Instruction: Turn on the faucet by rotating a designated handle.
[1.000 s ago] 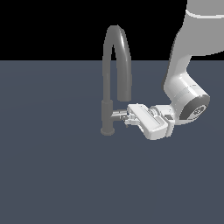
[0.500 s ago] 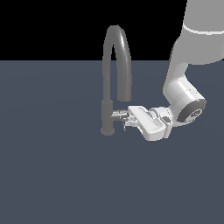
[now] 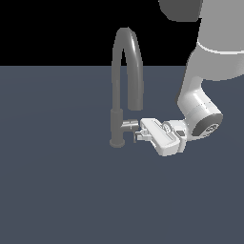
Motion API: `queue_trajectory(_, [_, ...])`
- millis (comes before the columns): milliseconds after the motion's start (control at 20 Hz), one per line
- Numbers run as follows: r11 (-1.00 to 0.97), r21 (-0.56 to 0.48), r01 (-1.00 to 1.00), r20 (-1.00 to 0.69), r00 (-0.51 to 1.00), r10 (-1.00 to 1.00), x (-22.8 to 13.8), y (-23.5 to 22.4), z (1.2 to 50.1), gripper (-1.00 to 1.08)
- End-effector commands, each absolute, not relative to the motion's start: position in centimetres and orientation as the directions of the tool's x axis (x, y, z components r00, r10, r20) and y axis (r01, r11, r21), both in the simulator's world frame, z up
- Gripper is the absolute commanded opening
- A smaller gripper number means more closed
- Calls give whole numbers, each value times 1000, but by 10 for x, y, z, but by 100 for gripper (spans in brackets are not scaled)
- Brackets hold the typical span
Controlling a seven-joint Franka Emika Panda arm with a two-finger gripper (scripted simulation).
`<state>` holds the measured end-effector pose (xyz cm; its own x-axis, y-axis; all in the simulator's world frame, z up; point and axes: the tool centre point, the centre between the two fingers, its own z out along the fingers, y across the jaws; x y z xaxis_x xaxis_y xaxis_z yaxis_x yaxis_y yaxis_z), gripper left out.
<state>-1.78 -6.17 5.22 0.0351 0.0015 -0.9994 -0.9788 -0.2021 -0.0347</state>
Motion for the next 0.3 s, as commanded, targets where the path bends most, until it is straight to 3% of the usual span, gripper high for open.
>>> queue_trajectory(0, [-211,-15,-977,-1000,15,5,-17,-48,35,-100])
queue_trajectory(250, [-208,-4,-978,-1000,4,1,-12,-46,23,-100])
